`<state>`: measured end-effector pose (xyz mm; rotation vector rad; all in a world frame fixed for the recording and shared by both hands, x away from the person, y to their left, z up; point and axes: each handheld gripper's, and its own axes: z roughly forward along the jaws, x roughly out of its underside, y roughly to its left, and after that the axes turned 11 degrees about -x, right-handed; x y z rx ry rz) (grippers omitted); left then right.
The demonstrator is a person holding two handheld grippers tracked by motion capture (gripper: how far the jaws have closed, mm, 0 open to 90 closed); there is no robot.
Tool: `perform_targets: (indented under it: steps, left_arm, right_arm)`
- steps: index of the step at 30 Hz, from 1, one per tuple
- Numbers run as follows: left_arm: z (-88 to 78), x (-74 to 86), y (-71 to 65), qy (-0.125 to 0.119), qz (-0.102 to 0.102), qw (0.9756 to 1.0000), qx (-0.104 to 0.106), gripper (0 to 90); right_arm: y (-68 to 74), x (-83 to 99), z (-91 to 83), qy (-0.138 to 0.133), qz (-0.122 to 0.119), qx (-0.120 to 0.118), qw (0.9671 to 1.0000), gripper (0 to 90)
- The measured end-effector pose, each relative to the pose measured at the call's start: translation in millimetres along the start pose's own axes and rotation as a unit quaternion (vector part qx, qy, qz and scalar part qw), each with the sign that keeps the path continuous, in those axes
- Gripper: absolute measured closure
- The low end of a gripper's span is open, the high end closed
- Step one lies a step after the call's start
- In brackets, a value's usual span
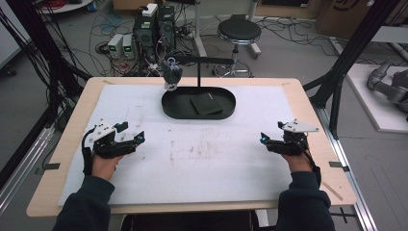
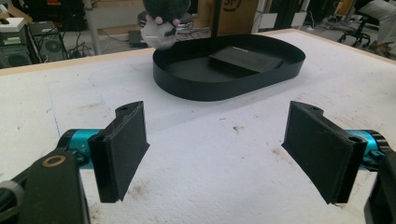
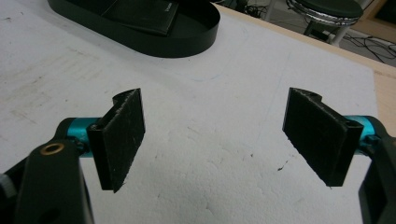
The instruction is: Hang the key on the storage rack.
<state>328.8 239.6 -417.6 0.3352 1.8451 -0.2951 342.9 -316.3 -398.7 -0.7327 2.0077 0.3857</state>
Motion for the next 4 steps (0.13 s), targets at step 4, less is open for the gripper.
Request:
perform_targets:
  steps: [4]
  left_arm:
    - [0.4,0.0,1.1,-0.002,-0.002,1.0,-0.001,21.2]
  right_arm:
    - [-0.5,0.8,0.4,0.001,0.0,0.001,1.0,21.3]
